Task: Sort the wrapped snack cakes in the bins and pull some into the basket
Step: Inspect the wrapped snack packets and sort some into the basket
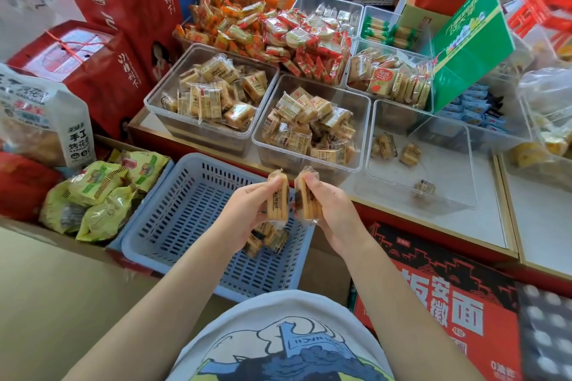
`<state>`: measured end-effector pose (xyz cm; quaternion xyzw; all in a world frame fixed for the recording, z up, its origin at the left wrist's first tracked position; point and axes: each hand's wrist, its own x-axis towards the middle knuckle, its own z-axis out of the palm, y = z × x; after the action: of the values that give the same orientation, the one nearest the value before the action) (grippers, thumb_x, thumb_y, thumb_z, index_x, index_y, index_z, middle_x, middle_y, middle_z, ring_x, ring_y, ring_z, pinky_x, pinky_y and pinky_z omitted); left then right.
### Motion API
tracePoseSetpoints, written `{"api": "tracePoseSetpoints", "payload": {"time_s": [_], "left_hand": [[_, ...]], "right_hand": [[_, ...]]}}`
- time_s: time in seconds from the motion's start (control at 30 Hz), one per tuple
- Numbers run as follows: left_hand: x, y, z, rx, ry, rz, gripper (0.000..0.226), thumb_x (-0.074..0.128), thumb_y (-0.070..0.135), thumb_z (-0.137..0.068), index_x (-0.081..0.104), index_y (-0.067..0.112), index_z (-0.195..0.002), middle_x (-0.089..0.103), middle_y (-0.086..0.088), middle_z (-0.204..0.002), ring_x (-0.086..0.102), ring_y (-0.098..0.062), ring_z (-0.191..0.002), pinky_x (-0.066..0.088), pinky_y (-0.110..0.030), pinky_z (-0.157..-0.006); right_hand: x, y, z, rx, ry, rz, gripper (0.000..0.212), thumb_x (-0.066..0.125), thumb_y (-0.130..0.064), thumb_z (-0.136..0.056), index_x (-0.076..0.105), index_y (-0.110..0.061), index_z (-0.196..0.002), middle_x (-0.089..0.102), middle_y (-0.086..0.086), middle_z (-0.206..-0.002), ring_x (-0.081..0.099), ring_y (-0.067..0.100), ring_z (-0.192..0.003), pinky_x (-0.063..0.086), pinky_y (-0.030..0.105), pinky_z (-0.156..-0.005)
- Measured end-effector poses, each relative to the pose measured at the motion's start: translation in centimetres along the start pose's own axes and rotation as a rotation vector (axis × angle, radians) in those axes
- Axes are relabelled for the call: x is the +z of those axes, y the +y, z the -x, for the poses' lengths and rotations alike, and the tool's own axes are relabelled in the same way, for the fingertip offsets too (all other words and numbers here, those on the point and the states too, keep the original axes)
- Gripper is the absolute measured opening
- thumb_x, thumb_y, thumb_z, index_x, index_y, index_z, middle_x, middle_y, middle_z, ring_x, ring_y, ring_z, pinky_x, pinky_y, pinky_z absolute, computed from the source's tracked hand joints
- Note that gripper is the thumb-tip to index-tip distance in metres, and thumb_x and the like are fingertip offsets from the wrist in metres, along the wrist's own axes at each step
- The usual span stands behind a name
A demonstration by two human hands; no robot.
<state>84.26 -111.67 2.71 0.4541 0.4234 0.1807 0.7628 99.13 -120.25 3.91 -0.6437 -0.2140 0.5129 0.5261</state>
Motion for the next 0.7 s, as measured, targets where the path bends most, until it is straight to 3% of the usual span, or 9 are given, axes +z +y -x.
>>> {"api": "tracePoseSetpoints", "payload": {"time_s": [0.1,0.17,0.27,0.37,0.43,0.53,0.7], "left_hand": [[0.3,0.0,-0.5,-0.039,0.096,0.044,0.030,0.060,0.038,-0.101,0.068,0.011,-0.114,0.080,-0.006,-0.095,0.077,-0.021,-0.085,0.062,-0.034,-0.077],[0.3,0.0,-0.8,-0.110,0.152,0.129,0.036,0.056,0.039,-0.104,0.064,0.008,-0.121,0.079,-0.011,-0.103,0.077,-0.025,-0.085,0.063,-0.037,-0.076],[-0.1,0.1,-0.6,-0.167,0.095,0.305,0.048,0.048,0.045,-0.106,0.064,0.005,-0.127,0.074,-0.018,-0.118,0.077,-0.028,-0.088,0.063,-0.035,-0.066],[-0.4,-0.1,-0.6,-0.127,0.012,0.295,0.046,0.054,0.043,-0.100,0.065,0.006,-0.125,0.071,-0.020,-0.123,0.071,-0.034,-0.109,0.064,-0.038,-0.080],[-0.7,-0.2,-0.8,-0.092,0.004,0.254,0.038,0.063,0.032,-0.094,0.066,0.007,-0.121,0.071,-0.021,-0.124,0.069,-0.033,-0.108,0.063,-0.039,-0.082],[-1.3,-0.6,-1.0,-0.009,-0.030,0.155,0.046,0.070,0.029,-0.085,0.065,0.011,-0.126,0.073,-0.015,-0.121,0.069,-0.029,-0.108,0.057,-0.037,-0.083],[-1.6,-0.4,-1.2,0.025,-0.034,0.120,0.038,0.071,0.017,-0.085,0.063,0.014,-0.123,0.075,-0.010,-0.115,0.071,-0.024,-0.106,0.054,-0.035,-0.084]], "right_hand": [[0.0,0.0,-0.2,0.006,0.040,-0.035,0.044,0.050,-0.047,-0.103,0.072,-0.012,-0.117,0.075,0.014,-0.111,0.070,0.032,-0.107,0.059,0.043,-0.091],[0.0,0.0,-0.4,0.047,0.071,-0.079,0.044,0.046,-0.046,-0.105,0.066,-0.011,-0.123,0.074,0.015,-0.114,0.071,0.030,-0.105,0.062,0.040,-0.081],[0.0,-0.2,-0.8,0.137,0.102,-0.160,0.044,0.040,-0.044,-0.109,0.059,-0.011,-0.130,0.073,0.015,-0.116,0.073,0.032,-0.103,0.059,0.039,-0.071],[0.0,-0.6,-0.8,0.152,0.055,-0.208,0.049,0.040,-0.049,-0.107,0.062,-0.011,-0.128,0.075,0.014,-0.115,0.073,0.030,-0.102,0.059,0.039,-0.075],[-0.1,-0.6,-0.8,0.110,0.019,-0.193,0.044,0.048,-0.046,-0.104,0.064,-0.011,-0.125,0.075,0.014,-0.115,0.073,0.027,-0.100,0.059,0.037,-0.076],[-0.5,-0.4,-1.0,0.054,0.039,-0.140,0.023,0.059,-0.030,-0.102,0.068,-0.017,-0.119,0.075,0.010,-0.114,0.071,0.026,-0.108,0.060,0.043,-0.089],[-0.9,-0.4,-1.2,0.009,0.036,-0.032,0.016,0.060,-0.025,-0.102,0.065,-0.019,-0.116,0.075,0.006,-0.112,0.068,0.025,-0.110,0.056,0.048,-0.097]]}}
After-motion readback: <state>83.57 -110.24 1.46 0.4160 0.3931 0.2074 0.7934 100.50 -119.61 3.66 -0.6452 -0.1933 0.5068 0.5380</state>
